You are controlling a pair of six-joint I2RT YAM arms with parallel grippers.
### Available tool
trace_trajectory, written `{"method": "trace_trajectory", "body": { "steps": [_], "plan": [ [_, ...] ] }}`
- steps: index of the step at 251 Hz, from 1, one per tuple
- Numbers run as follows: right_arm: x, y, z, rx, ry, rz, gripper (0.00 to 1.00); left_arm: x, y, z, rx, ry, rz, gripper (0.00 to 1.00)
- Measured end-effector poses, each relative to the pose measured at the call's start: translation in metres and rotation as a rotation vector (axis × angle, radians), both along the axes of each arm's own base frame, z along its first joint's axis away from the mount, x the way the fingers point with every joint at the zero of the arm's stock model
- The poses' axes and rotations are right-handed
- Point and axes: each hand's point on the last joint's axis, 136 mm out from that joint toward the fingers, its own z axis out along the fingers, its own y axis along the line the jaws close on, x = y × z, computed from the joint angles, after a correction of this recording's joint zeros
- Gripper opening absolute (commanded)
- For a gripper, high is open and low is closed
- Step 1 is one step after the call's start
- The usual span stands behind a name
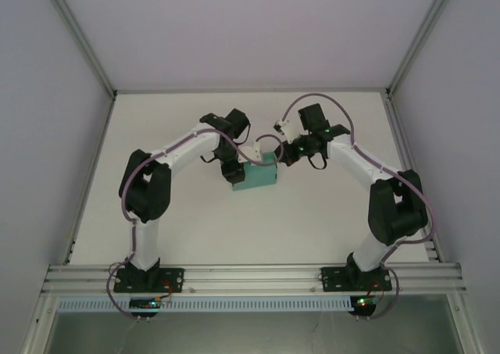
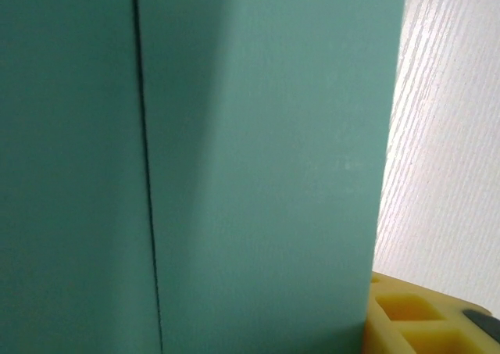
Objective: Assemble paper box
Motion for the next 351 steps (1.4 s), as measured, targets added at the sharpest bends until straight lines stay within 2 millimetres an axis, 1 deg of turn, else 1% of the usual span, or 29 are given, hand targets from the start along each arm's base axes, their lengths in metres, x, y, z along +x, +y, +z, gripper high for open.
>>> {"method": "trace_trajectory", "body": {
  "steps": [19,49,77,122,179,194,229,245,266,290,299,308,314,316,351],
  "plan": [
    [0.001,0.002,0.001,-0.01,0.001,-0.047,0.0,0.001,0.001,-0.001,0.007,0.0,0.007,0.49],
    [0.0,0.005,0.0,-0.013,-0.014,-0.151,0.0,0.002,0.003,-0.002,0.015,-0.002,0.017,0.49],
    [-0.004,0.004,0.0,0.013,-0.031,-0.266,0.0,0.001,0.002,-0.002,0.015,-0.003,0.016,0.49],
    [-0.003,0.001,-0.001,0.072,-0.076,-0.396,0.0,0.003,0.001,-0.002,0.01,-0.009,0.021,0.49],
    [0.003,0.004,-0.004,0.186,-0.193,-0.409,0.0,0.004,0.0,-0.002,0.007,-0.009,0.039,0.5],
    [0.001,0.003,-0.009,0.193,-0.226,-0.403,0.0,0.005,0.0,-0.002,0.005,-0.009,0.043,0.5],
    [-0.001,0.005,-0.012,0.191,-0.334,-0.376,0.0,0.005,0.0,-0.002,0.006,-0.007,0.053,0.51],
    [-0.002,0.006,-0.013,0.193,-0.355,-0.373,0.0,0.004,0.0,-0.002,0.008,-0.005,0.056,0.52],
    [-0.002,0.006,-0.012,0.195,-0.363,-0.373,0.0,0.005,0.0,-0.002,0.007,-0.006,0.062,0.56],
    [-0.001,0.007,-0.011,0.18,-0.361,-0.381,0.0,0.007,-0.001,-0.002,0.004,-0.011,0.068,0.65],
    [-0.001,0.007,-0.01,0.17,-0.355,-0.382,0.0,0.008,-0.001,-0.002,0.001,-0.014,0.073,0.75],
    [-0.001,0.008,-0.01,0.16,-0.347,-0.381,0.0,0.009,-0.002,-0.002,-0.003,-0.017,0.08,0.83],
    [-0.001,0.009,-0.01,0.153,-0.341,-0.38,0.0,0.01,-0.003,-0.001,-0.008,-0.024,0.078,0.98],
    [-0.001,0.009,-0.01,0.151,-0.339,-0.38,0.0,0.01,-0.003,-0.001,-0.009,-0.023,0.082,1.0],
    [-0.004,0.012,-0.011,0.118,-0.316,-0.385,0.0,0.016,-0.007,0.008,-0.056,-0.078,0.105,1.0]
  ]
}}
